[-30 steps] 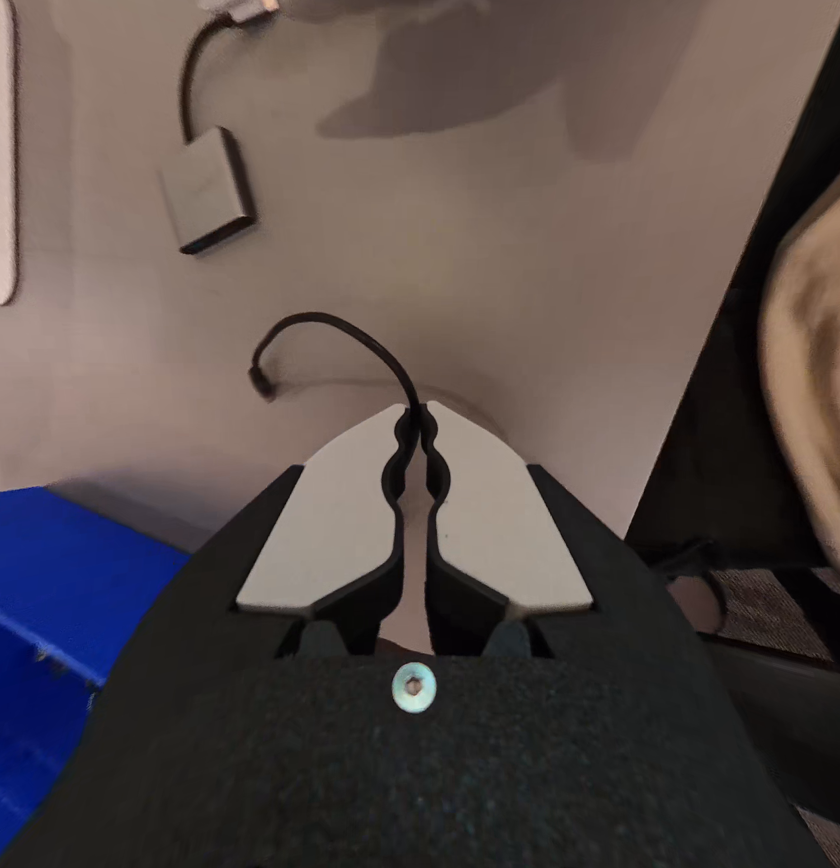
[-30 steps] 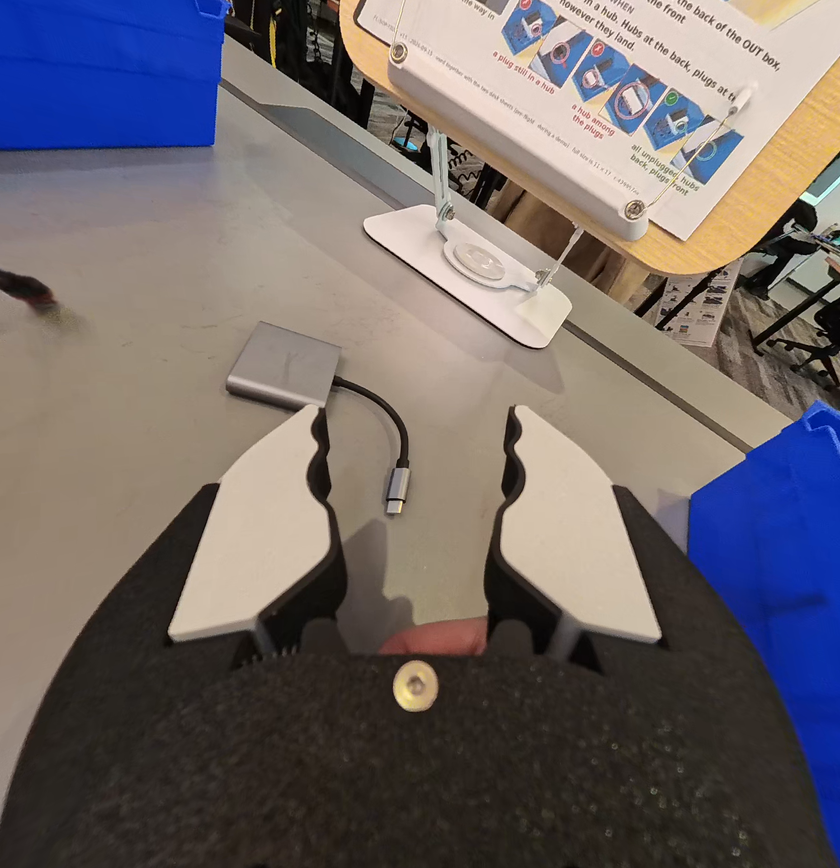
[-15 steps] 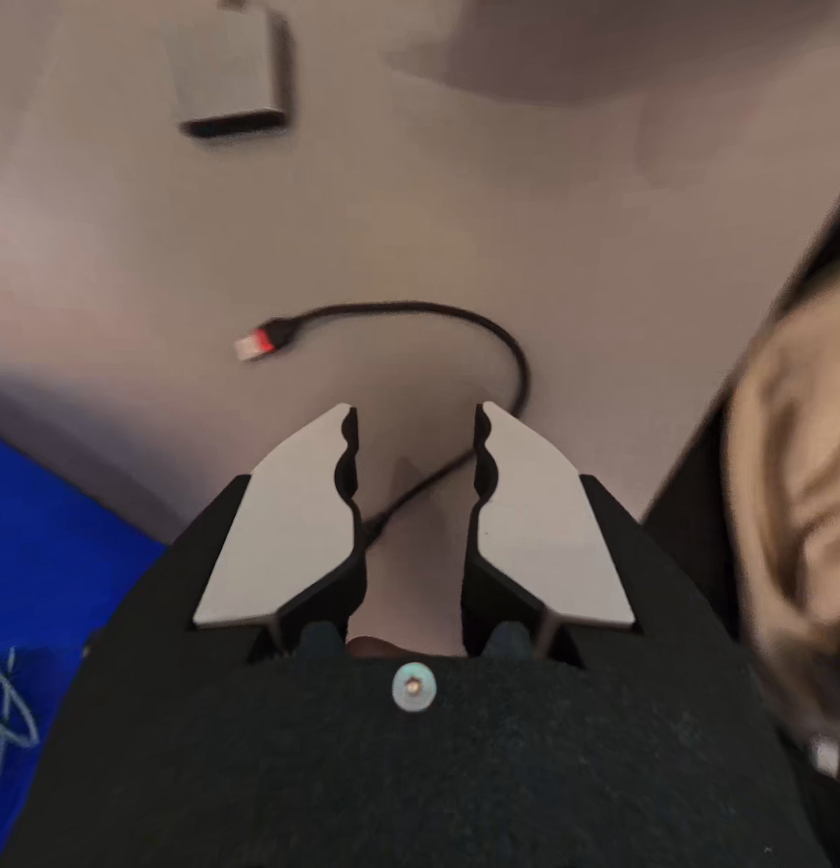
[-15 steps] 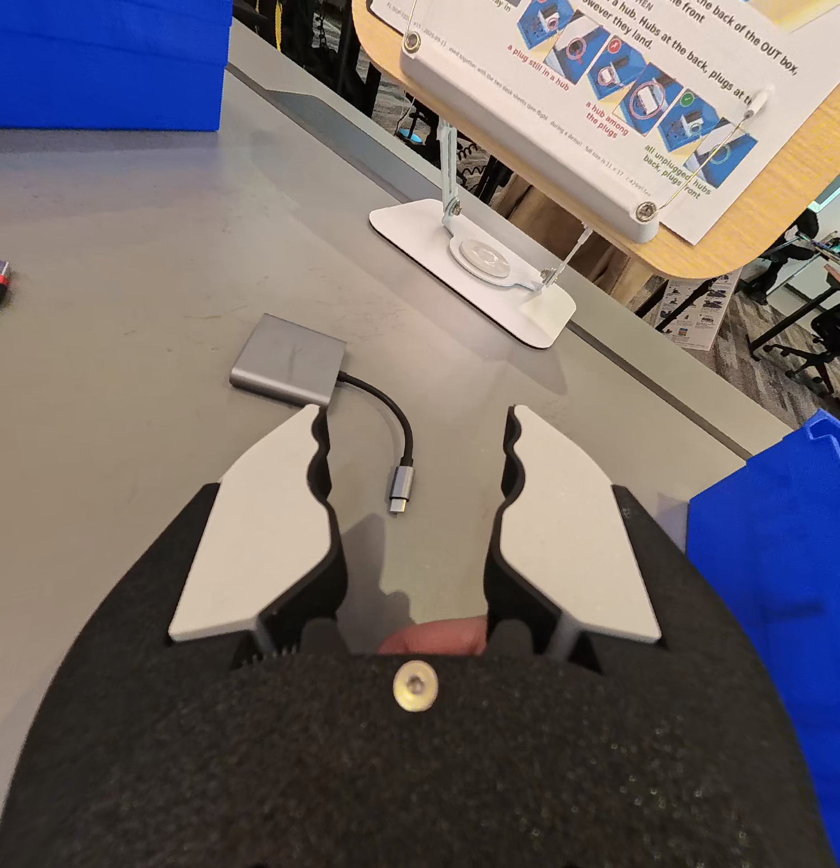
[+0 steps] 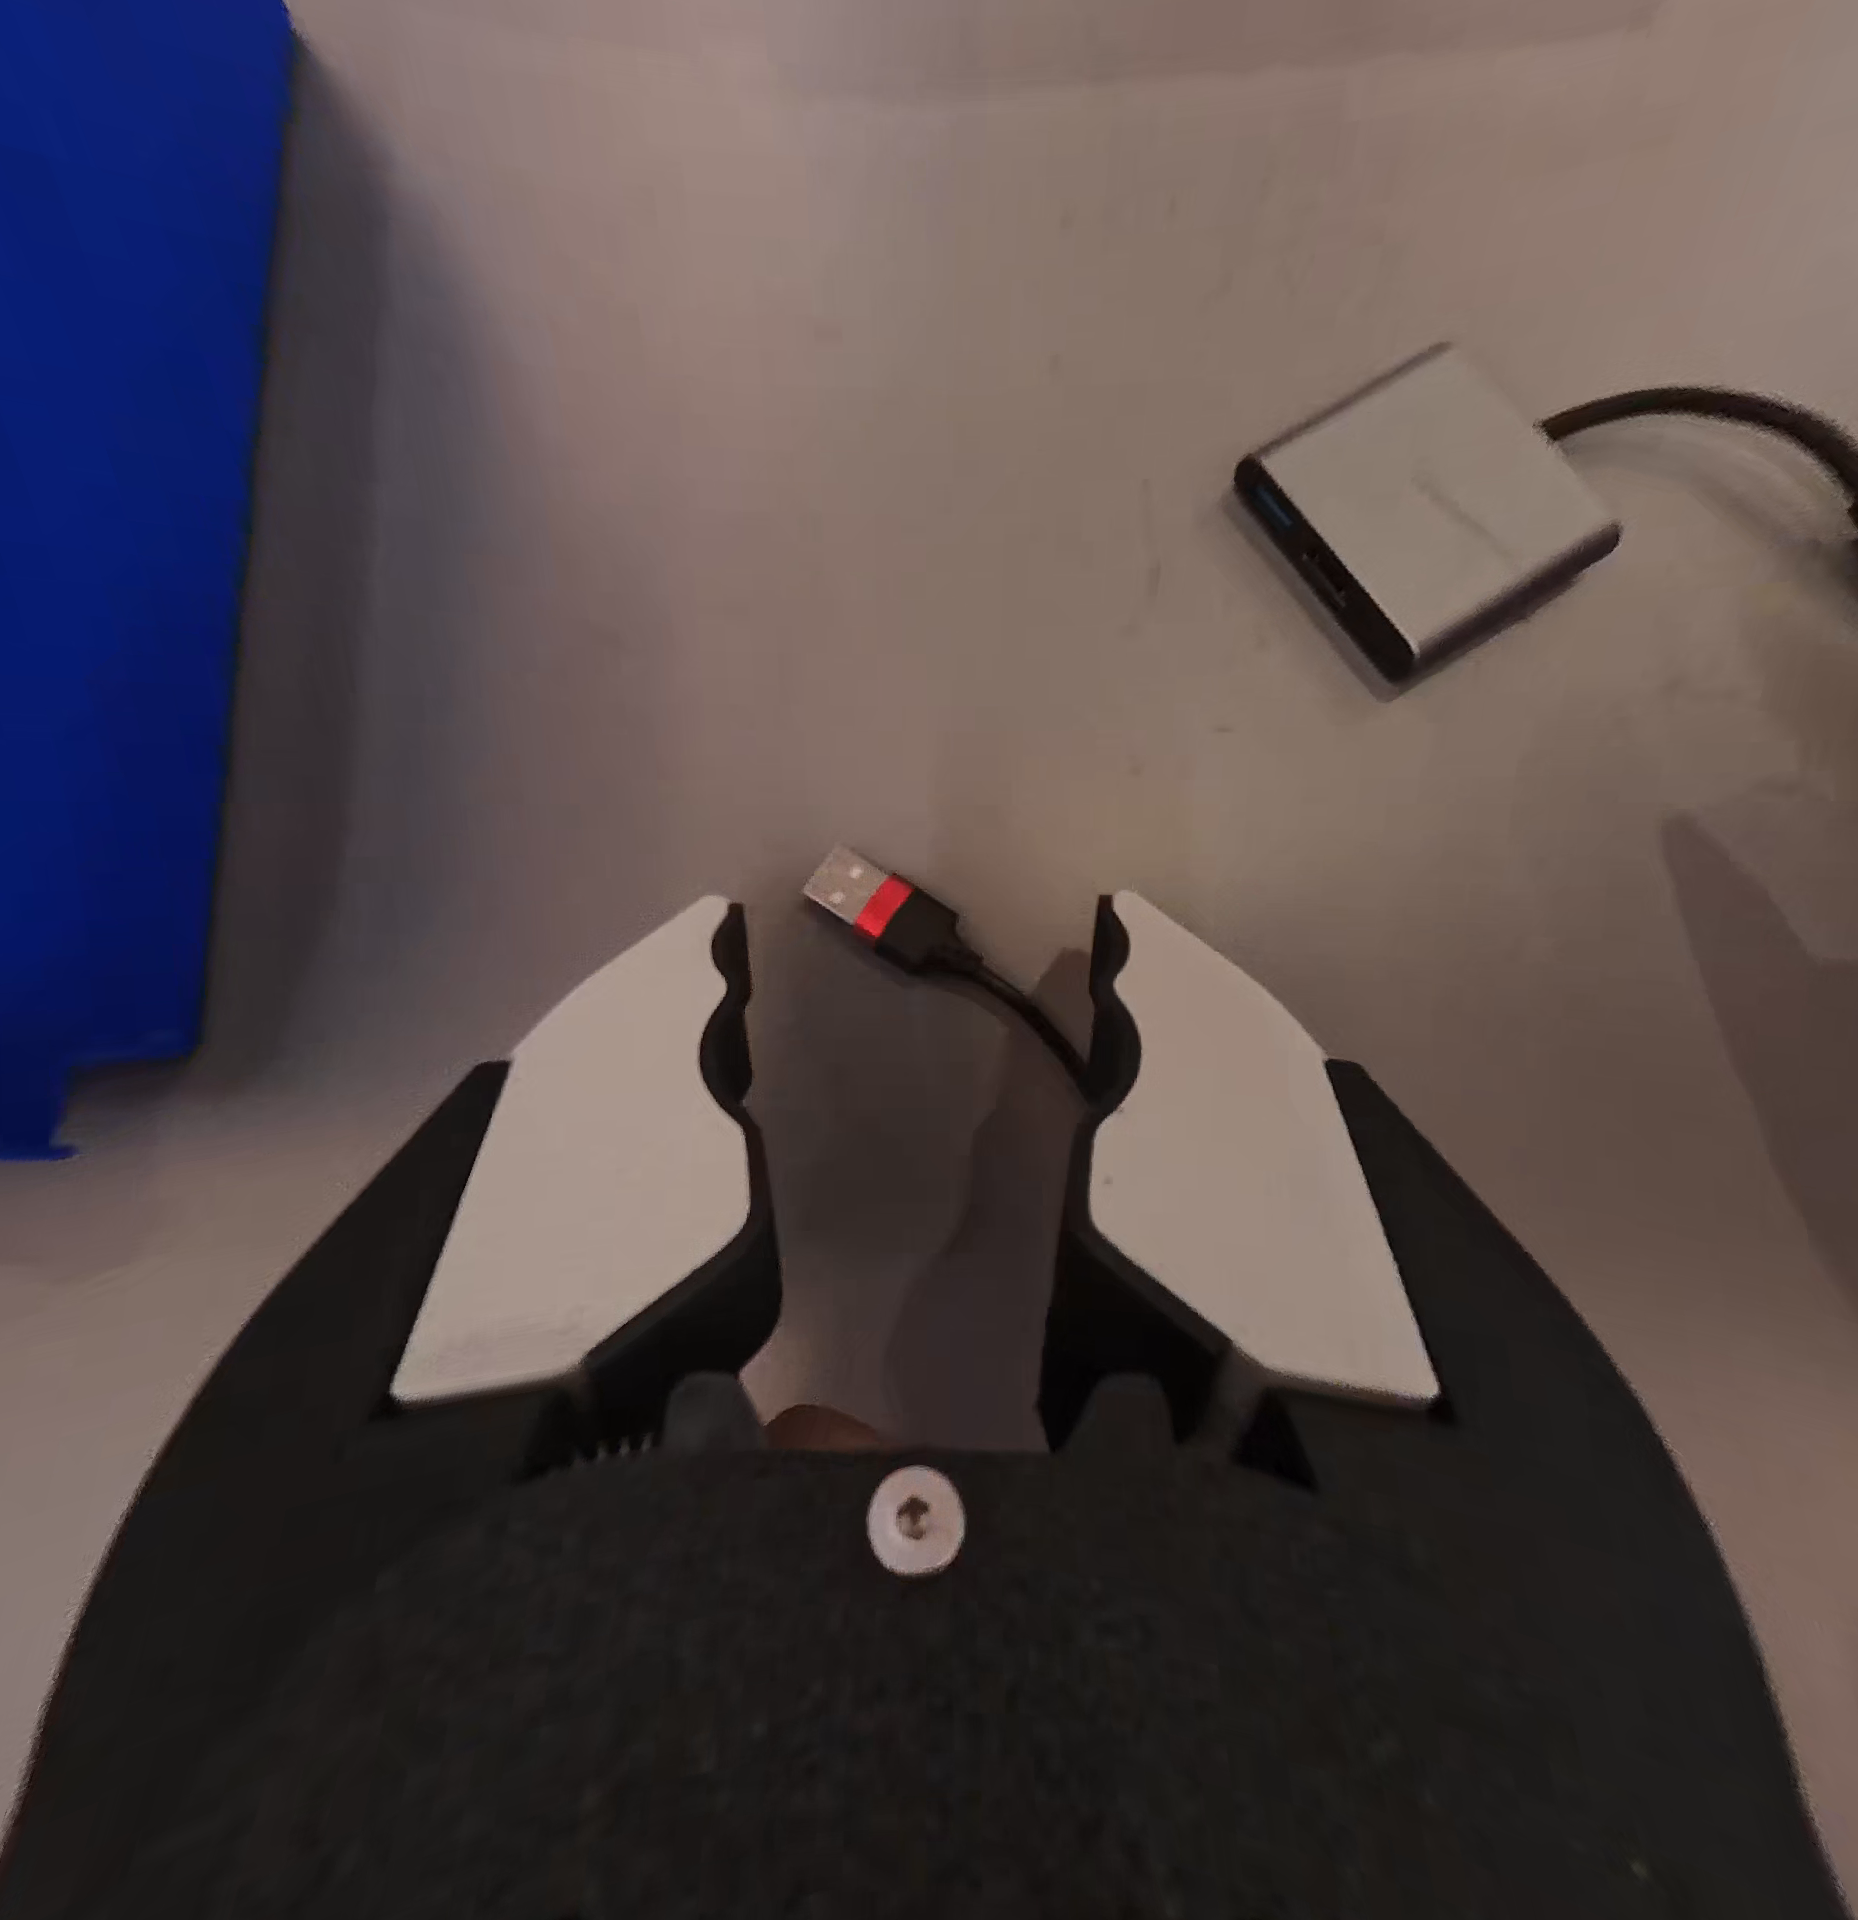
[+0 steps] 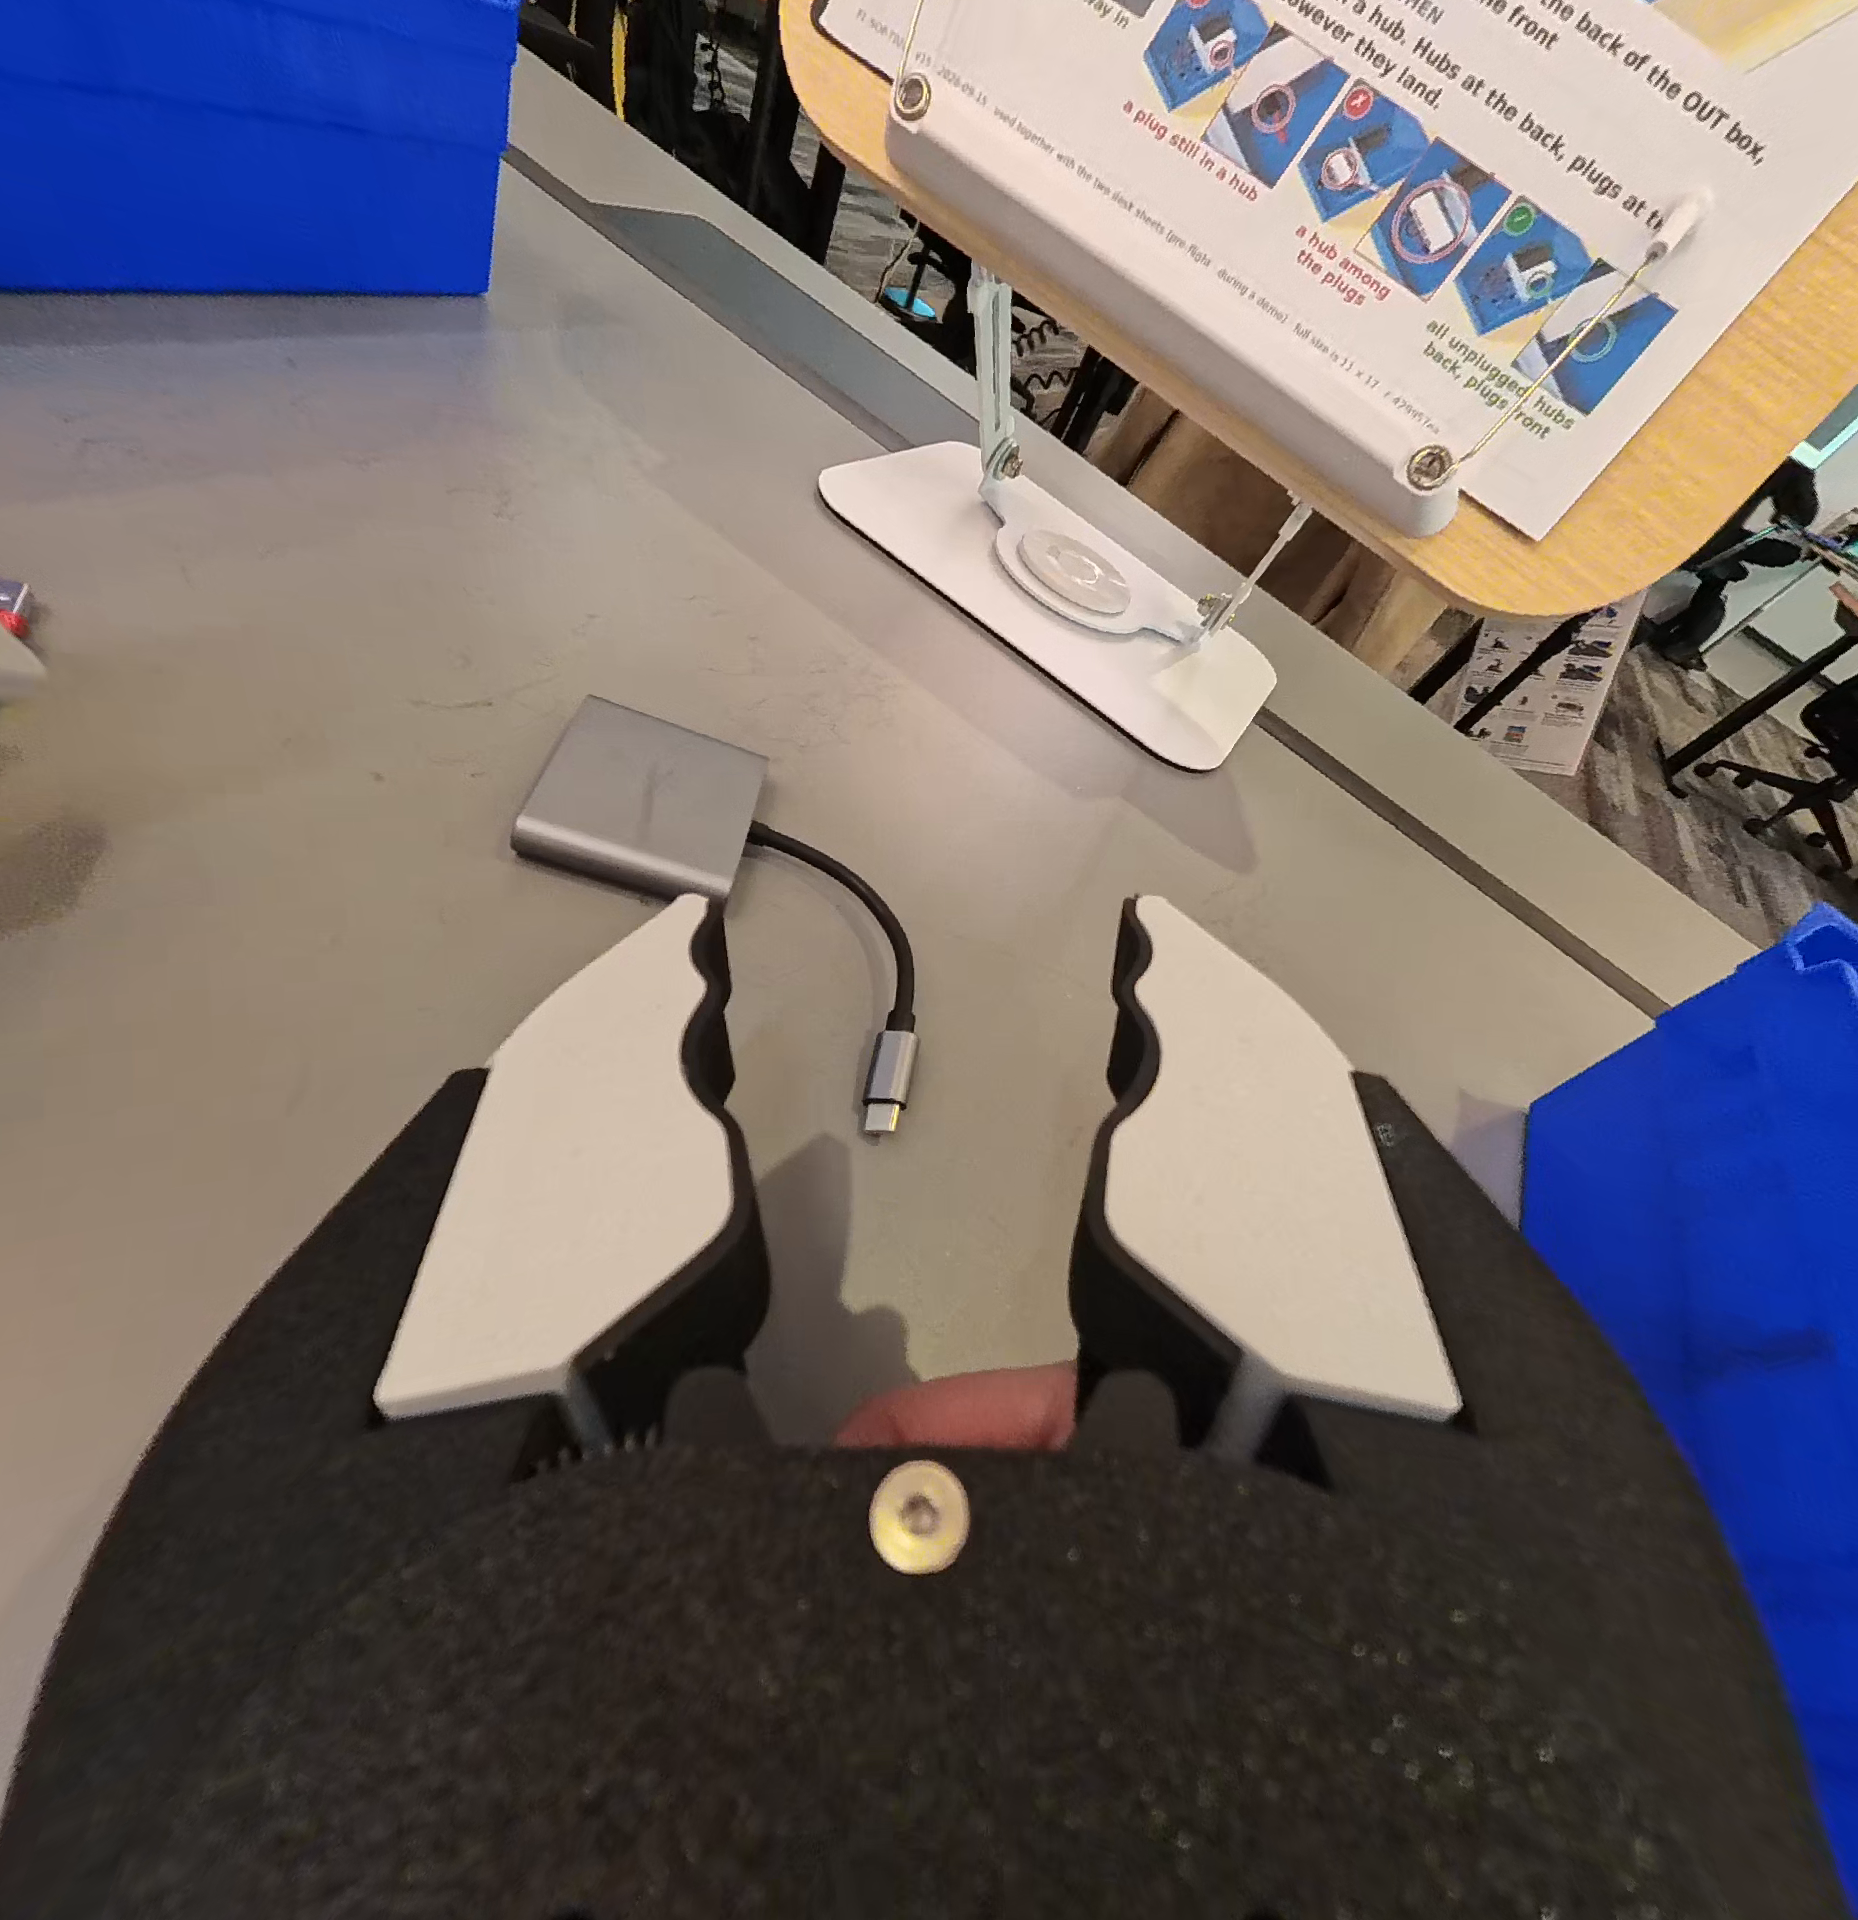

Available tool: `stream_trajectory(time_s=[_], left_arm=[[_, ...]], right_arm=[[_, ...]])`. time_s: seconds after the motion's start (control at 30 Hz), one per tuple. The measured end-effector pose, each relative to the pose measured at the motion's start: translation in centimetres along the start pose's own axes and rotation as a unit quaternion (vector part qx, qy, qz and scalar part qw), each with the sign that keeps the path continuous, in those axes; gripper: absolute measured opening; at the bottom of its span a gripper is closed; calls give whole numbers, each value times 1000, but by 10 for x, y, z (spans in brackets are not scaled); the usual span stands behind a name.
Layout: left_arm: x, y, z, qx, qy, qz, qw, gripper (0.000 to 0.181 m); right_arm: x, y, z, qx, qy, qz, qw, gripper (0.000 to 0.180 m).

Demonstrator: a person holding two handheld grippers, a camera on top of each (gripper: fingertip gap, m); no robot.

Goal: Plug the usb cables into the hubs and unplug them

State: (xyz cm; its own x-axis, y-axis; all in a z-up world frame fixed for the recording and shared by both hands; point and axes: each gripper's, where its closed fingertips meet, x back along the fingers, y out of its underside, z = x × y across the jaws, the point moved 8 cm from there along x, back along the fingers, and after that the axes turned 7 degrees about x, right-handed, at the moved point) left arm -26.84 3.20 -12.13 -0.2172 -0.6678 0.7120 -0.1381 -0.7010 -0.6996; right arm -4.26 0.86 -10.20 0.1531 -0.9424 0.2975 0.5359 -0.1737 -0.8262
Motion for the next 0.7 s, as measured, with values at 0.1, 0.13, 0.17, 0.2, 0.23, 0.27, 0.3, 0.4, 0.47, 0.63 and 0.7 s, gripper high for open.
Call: stream_trajectory(time_s=[0.1,0.13,0.17,0.2,0.23,0.27,0.3,0.4,0.47,0.63,0.7], left_arm=[[-13,5,5,-1,1,-18,1000,51],[-13,5,7,-3,5,-16,1000,47],[-14,4,10,-11,14,-16,1000,38],[-15,4,14,-33,27,-17,999,22],[-15,3,19,-64,42,-18,997,21],[-16,3,25,-101,59,-18,993,21],[-15,3,31,-143,84,-19,986,21],[-10,7,41,-251,156,-29,955,21],[-7,7,39,-290,190,-47,937,21],[4,14,27,-373,261,-78,887,21],[11,20,22,-397,278,-84,870,21]], right_arm=[[0,0,0,-2,-1,0,1000,71],[0,0,0,-2,-1,0,1000,71],[0,0,0,-1,-1,0,1000,71],[0,0,0,-1,-1,0,1000,70],[0,0,0,-1,-1,-1,1000,70],[0,0,0,-1,-2,-1,1000,70],[0,0,0,-1,-2,-2,1000,70],[0,0,1,-4,-1,0,1000,70],[0,1,1,-6,-3,-1,1000,70],[0,1,1,-6,-3,-3,1000,70],[0,1,1,-8,-4,-3,1000,70]])
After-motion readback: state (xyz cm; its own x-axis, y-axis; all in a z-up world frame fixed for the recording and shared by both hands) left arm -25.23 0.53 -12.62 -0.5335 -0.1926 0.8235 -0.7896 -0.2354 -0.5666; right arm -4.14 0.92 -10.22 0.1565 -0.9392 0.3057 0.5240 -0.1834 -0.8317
